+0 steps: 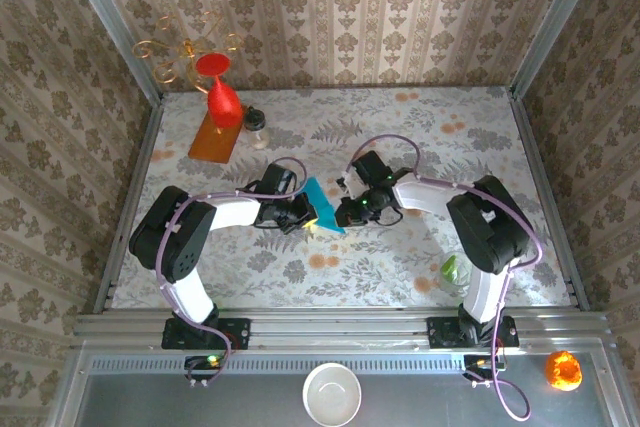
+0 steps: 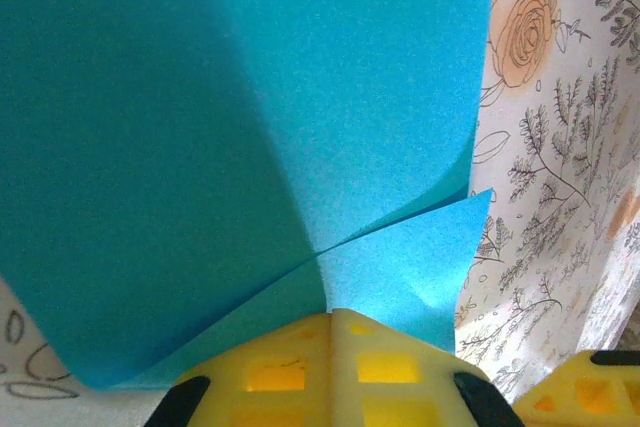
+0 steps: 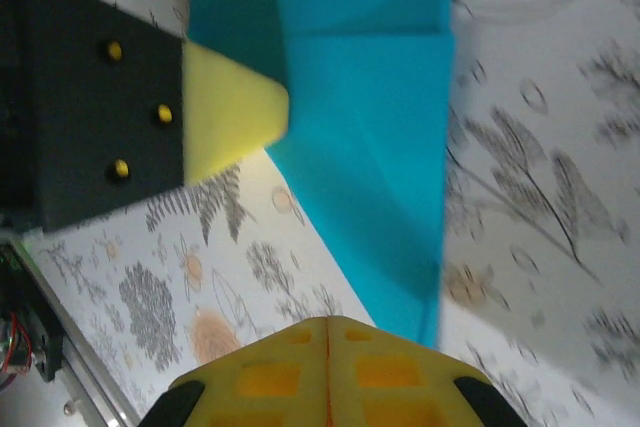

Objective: Fold a paper plane with a square sheet of paper (pick it up from the middle)
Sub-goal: Third fold the triangle at the center of the table.

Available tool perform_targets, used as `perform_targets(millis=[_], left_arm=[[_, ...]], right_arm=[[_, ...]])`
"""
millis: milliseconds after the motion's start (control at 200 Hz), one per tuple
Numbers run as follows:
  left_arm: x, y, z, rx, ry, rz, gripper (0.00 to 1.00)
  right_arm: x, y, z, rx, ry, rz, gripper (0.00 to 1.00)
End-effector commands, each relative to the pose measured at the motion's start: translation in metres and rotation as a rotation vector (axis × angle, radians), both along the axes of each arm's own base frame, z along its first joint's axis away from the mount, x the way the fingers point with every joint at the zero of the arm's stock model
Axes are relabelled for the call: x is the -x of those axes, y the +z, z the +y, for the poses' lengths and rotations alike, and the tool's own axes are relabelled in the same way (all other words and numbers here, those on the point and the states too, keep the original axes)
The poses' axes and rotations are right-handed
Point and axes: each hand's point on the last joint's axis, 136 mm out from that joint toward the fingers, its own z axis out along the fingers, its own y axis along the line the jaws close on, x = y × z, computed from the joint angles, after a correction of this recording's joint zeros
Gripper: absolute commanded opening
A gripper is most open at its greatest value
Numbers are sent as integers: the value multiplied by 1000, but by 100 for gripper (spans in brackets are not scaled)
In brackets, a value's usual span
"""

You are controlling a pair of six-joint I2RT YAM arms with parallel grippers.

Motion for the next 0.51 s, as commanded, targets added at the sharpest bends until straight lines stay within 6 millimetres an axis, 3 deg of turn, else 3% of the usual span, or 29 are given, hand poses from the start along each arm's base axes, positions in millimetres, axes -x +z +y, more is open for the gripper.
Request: perform_targets(millis=[0,155,360,500], left_arm=[[12,-30,33,-168,34,61,3],[5,-11,27,-140,20,2,3],[-2,23,3,-92,-19,-118,5],[-2,27,-16,-61,-26,-151,6]], right_arm=[[-4,-18,0,69,-25,32,8],[-5,-34,-6,126,-32,55,7],[5,-50,-15,173,-49,107,5],[9,-55,-18,180,-67,128,5]])
